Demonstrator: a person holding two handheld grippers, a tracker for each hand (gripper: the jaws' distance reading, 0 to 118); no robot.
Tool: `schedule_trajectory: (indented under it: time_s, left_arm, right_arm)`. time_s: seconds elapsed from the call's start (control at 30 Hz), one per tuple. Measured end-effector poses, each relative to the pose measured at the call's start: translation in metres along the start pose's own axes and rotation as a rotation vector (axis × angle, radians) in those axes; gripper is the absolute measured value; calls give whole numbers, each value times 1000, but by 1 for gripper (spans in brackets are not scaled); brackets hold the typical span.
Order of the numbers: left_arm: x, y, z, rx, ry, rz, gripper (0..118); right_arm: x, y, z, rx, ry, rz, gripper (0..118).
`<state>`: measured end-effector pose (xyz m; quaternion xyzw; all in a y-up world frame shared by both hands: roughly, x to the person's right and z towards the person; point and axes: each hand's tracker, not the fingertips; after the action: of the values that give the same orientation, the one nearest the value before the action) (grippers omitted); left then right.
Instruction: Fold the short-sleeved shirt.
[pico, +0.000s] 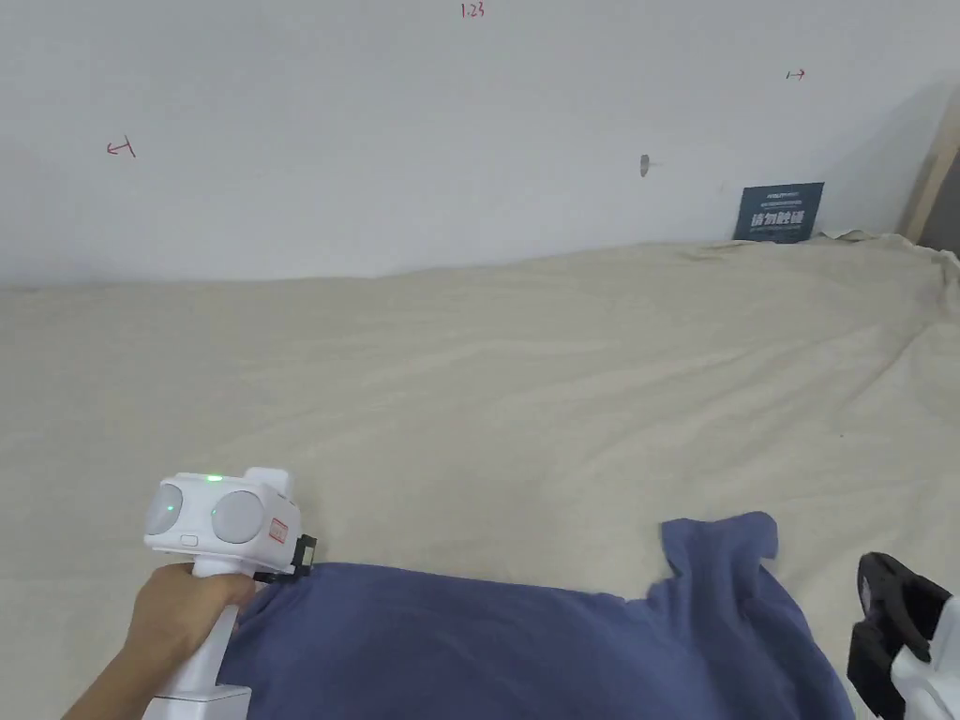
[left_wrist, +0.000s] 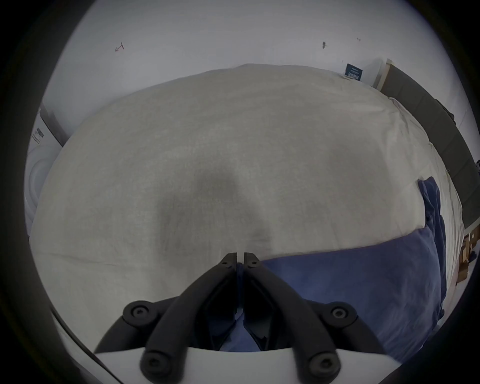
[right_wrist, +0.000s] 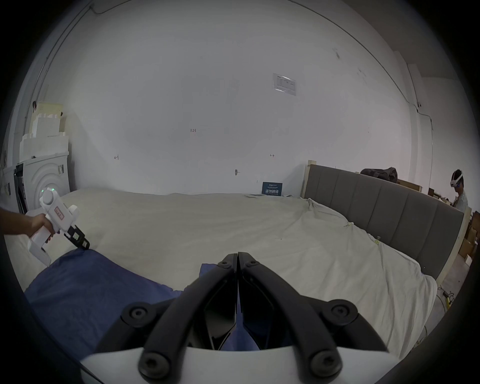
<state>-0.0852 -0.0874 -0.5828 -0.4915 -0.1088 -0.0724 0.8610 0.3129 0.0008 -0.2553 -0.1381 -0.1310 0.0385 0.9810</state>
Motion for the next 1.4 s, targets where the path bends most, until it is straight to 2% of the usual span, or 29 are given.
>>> schedule_trajectory:
  time_s: [0.1, 0.17, 0.3, 0.4, 0.43, 0.47, 0.5, 0.57, 0.63, 0.67, 0.73, 0.87, 1.0, 1.03, 1.13, 1.2, 1.27, 1.4]
  left_arm:
    - [-4, -5, 30, 74, -44, 58, 0]
    - [-4, -12, 55, 112, -65, 39, 0]
    - [-6, -28, 99, 167, -75, 2, 0]
    - [-8, -38, 124, 191, -75, -9, 0]
    - [-10, -41, 129, 197, -77, -7, 0]
    - [-12, -45, 134, 205, -78, -4, 0]
    - [-13, -46, 138, 210, -79, -4, 0]
    - [-15, -51, 144, 213, -79, -6, 0]
    - [-17, -53, 145, 215, -81, -12, 0]
    - [-18, -54, 145, 213, -82, -13, 0]
    - [-18, -56, 144, 211, -82, -13, 0]
    - [-17, -57, 139, 200, -84, -12, 0]
    - [-13, -58, 135, 193, -81, -22, 0]
    - [-13, -59, 134, 193, -80, -23, 0]
    - [-14, -62, 134, 189, -82, -17, 0]
    - [-13, -65, 135, 185, -81, -11, 0]
    - [-14, -69, 137, 183, -80, -9, 0]
    - [-18, -73, 141, 181, -78, -2, 0]
  right_arm:
    - [6, 9, -19, -43, 17, 10, 0]
    - [8, 13, -39, -69, 24, 30, 0]
    - [13, 18, -83, -164, 77, -38, 0]
    - [13, 15, -125, -306, 128, -75, 2]
    - [13, 11, -134, -335, 131, -87, 8]
    - [12, 6, -143, -348, 120, -105, 32]
    - [13, 1, -154, -397, 121, -107, 49]
    - [19, -11, -171, -485, 147, -173, 76]
    - [24, -23, -183, -525, 117, -179, 90]
    - [25, -31, -187, -545, 83, -177, 93]
    - [31, -41, -192, -613, 66, -154, 93]
    - [31, -52, -180, -645, 59, -164, 93]
    - [22, -64, -178, -715, 57, -121, 91]
    - [20, -65, -179, -725, 59, -110, 86]
    - [10, -67, -178, -723, 66, -85, 26]
    - [5, -64, -173, -712, 67, -83, 4]
    - [7, -59, -167, -680, 58, -71, 2]
    - [21, -42, -154, -622, 103, -62, 1]
